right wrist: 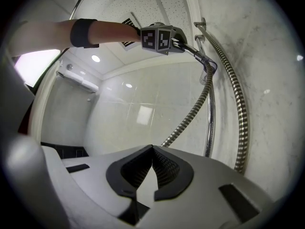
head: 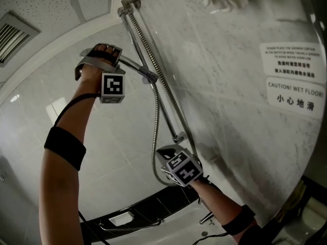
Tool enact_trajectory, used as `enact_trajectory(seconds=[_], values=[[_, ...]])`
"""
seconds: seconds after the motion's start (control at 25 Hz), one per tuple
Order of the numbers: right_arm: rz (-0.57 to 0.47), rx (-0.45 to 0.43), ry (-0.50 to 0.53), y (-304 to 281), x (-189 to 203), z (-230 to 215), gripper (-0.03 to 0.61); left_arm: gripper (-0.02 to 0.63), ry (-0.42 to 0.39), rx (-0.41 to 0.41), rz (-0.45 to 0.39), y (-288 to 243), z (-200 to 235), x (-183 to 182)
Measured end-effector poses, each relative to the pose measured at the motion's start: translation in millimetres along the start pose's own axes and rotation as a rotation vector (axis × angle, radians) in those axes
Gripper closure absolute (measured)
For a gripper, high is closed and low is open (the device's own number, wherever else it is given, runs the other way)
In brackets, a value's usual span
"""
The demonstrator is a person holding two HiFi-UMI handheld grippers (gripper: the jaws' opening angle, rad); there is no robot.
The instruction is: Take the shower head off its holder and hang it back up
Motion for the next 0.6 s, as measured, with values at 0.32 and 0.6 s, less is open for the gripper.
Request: enact_trajectory(seconds=[0.32, 0.6], values=[[-0.001, -0.013, -0.021, -7, 3, 2, 0.558, 0.520, 0.086, 0.075, 0.047, 23, -23, 48], [-0.001, -0.059, -0.010, -16, 3, 33, 0.557, 0.529, 0.169, 0.142, 0.064, 49, -67, 64]])
Point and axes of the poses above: the fingertips, and each gripper's own axes: y backward along the fingers, z to its left, x out of its underside, the point moved 7 cm from there along y, backward along the fingers, and after that the axes turned 11 degrees about -y, right-handed, at the moved point
